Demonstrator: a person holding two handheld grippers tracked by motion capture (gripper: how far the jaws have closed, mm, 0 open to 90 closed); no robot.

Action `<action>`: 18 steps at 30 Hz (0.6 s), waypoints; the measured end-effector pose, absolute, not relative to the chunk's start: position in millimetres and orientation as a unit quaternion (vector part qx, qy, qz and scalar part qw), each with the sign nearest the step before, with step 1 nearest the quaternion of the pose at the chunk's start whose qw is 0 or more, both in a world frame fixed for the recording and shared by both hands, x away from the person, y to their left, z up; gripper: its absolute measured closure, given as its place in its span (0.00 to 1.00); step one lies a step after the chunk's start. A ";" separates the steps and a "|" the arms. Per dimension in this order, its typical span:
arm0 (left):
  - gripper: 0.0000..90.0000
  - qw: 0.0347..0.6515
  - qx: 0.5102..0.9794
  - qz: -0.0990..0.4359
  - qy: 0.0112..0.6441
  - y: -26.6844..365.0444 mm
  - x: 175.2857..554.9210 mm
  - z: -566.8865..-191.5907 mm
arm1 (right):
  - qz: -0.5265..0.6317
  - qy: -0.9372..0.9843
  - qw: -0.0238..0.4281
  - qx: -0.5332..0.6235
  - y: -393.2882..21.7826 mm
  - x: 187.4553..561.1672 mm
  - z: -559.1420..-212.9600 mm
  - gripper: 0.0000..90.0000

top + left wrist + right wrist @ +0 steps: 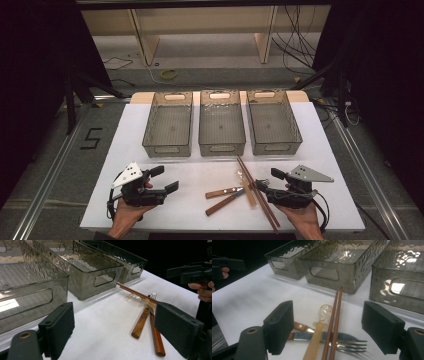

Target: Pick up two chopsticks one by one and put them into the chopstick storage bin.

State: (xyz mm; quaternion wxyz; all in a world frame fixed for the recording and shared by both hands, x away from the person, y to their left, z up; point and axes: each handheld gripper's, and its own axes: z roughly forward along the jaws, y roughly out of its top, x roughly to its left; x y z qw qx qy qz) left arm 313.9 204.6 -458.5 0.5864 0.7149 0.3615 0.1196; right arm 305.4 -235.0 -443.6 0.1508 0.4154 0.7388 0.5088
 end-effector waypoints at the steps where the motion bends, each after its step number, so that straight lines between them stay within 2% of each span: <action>1: 0.18 0.586 0.716 0.120 0.361 204.6 314.0 -458.5 | 0.506 0.741 0.150 0.415 -234.8 305.5 -443.5 0.30; 15: 0.18 0.585 0.716 0.122 0.361 205.3 315.0 -459.0 | 0.439 0.781 0.159 0.414 -231.9 311.7 -429.2 0.41; 17: 0.18 0.585 0.716 0.123 0.360 205.4 315.0 -458.9 | 0.431 0.787 0.158 0.412 -231.1 312.4 -427.4 0.44; 18: 0.18 0.584 0.717 0.124 0.360 205.4 314.9 -458.9 | 0.419 0.796 0.143 0.412 -229.9 314.7 -424.5 0.44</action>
